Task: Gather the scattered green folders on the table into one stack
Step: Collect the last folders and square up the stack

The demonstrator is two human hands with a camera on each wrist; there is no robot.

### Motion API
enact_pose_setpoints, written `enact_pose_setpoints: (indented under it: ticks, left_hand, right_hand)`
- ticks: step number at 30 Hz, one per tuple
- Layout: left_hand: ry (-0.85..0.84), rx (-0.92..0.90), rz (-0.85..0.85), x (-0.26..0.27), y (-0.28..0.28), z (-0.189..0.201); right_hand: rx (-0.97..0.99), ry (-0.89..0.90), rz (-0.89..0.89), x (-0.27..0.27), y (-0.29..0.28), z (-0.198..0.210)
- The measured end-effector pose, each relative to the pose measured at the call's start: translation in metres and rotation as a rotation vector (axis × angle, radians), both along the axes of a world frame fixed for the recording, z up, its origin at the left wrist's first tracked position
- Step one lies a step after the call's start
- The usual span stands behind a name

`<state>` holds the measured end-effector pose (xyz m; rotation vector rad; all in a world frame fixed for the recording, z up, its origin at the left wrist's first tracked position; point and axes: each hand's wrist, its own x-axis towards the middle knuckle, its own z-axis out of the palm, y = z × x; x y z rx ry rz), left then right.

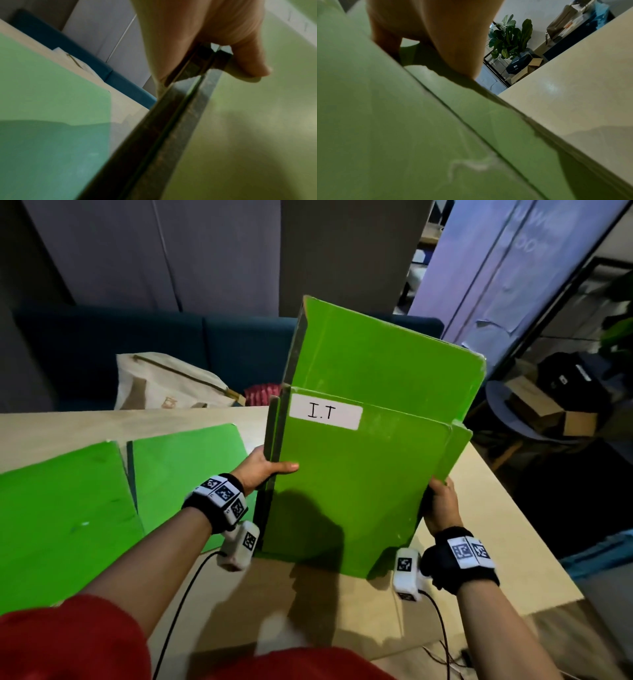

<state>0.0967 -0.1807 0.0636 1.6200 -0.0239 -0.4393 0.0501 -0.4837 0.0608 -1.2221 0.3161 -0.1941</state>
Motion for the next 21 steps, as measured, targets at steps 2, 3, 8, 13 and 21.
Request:
enact_pose_setpoints:
  ticks: [2,3,8,13,21]
  left_hand:
    - [0.012,-0.022,0.05,-0.004,-0.009,0.002]
    - [0.008,-0.033,0.086,-0.005,-0.012,0.001]
    - [-0.034,-0.081,0.177,-0.012,-0.017,-0.001]
    - [-0.203,-0.064,0.219,-0.01,-0.008,0.012]
    - [-0.392,-0.1,0.177,-0.011,0.005,0.041]
  right_hand:
    - [0.052,-0.046,0.02,-0.005,0.004,0.001]
    - [0.064,-0.053,0.031,-0.007,0.005,-0.001]
    - [-0.262,-0.089,0.018,-0.011,0.01,-0.001]
    - [-0.325,-0.207,0.0,0.0,0.018,0.024]
    - [-0.352,-0.239,0.132,0.01,0.021,0.039]
